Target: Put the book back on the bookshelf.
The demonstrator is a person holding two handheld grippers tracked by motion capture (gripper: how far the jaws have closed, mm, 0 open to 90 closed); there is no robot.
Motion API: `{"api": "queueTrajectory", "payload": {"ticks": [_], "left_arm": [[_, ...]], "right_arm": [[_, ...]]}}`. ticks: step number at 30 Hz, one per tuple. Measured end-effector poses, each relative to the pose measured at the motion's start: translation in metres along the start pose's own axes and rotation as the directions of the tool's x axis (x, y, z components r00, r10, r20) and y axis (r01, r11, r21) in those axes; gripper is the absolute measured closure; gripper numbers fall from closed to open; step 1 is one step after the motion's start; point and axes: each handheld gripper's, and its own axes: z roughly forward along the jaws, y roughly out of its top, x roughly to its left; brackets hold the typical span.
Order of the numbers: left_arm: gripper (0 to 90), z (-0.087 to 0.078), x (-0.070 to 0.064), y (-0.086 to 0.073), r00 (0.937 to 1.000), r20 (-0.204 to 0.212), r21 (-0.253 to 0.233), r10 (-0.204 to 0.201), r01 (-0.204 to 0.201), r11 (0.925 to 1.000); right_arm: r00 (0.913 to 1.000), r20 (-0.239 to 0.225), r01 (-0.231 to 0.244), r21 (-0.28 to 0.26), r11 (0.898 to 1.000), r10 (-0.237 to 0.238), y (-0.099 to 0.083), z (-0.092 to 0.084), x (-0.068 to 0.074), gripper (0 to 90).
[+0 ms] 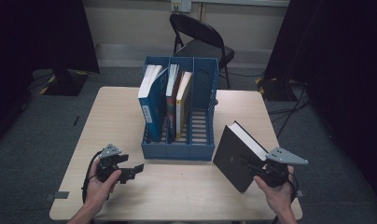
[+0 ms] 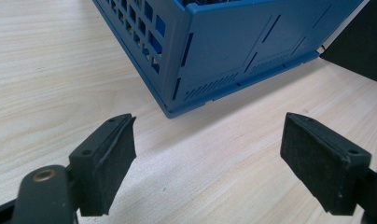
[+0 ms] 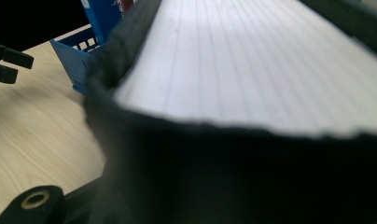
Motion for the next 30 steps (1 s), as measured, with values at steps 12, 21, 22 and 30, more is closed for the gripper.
{"api": "queueTrajectory", "payload": {"ticks": [12, 21, 22, 30], "left_arm": [[17.6, 0.0, 0.001, 0.0, 1.0, -0.002, 0.006, -0.001, 0.001, 1.0], [17.7, 0.0, 0.0, 0.0, 1.0, -0.003, 0.006, -0.002, 0.002, 1.0], [17.6, 0.0, 0.0, 0.0, 1.0, -0.002, 0.005, -0.001, 0.001, 1.0], [17.6, 0.0, 0.0, -0.001, 0.9999, -0.01, 0.015, -0.007, 0.007, 0.9999]], "right_arm": [[0.9992, -0.032, 0.023, 0.001, 1.0, -0.023, 0.002, 0.006, -0.01, 53.2], [0.9989, -0.045, 0.016, 0.044, 0.999, -0.014, 0.008, 0.005, -0.014, 51.1], [0.9989, -0.042, 0.025, 0.05, 0.998, -0.023, 0.009, 0.004, -0.013, 50.8], [0.999, -0.034, 0.035, 0.135, 0.99, -0.031, 0.025, 0.001, -0.011, 49.0]]}}
